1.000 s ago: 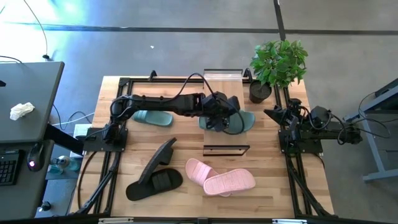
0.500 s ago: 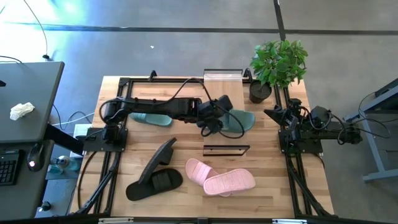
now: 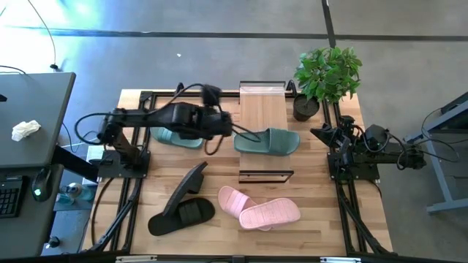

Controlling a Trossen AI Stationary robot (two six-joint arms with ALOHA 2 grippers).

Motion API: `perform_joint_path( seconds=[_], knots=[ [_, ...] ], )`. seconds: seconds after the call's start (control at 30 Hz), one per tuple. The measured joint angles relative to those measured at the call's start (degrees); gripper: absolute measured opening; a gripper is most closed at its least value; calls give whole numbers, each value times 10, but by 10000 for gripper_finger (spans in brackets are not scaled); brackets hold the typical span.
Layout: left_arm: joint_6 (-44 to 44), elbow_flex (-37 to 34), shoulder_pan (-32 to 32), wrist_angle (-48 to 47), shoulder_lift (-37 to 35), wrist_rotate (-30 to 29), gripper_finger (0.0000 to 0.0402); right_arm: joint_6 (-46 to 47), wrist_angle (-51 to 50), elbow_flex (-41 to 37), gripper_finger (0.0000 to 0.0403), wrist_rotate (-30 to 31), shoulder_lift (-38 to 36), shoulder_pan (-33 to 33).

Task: Pick and place slides into the shelf
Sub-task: Put the green slipper on the shelf

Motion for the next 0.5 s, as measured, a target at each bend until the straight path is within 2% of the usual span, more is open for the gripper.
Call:
perform_joint_path(
  seconds=[0.1, 0.23, 0.37, 0.5],
  knots=[
    [-160, -1, 5, -115, -8, 31, 189, 0, -1, 0, 0, 0, 0, 0],
    [-206, -43, 10, -111, -28, 138, 177, 0, -2, 0, 0, 7, 0, 0],
    [-237, -111, 17, -110, -35, 138, 159, 2, -2, 0, 0, 21, 0, 0],
    [-282, -195, 40, -111, -41, 110, 142, 3, -4, 0, 0, 30, 0, 0]
  ],
)
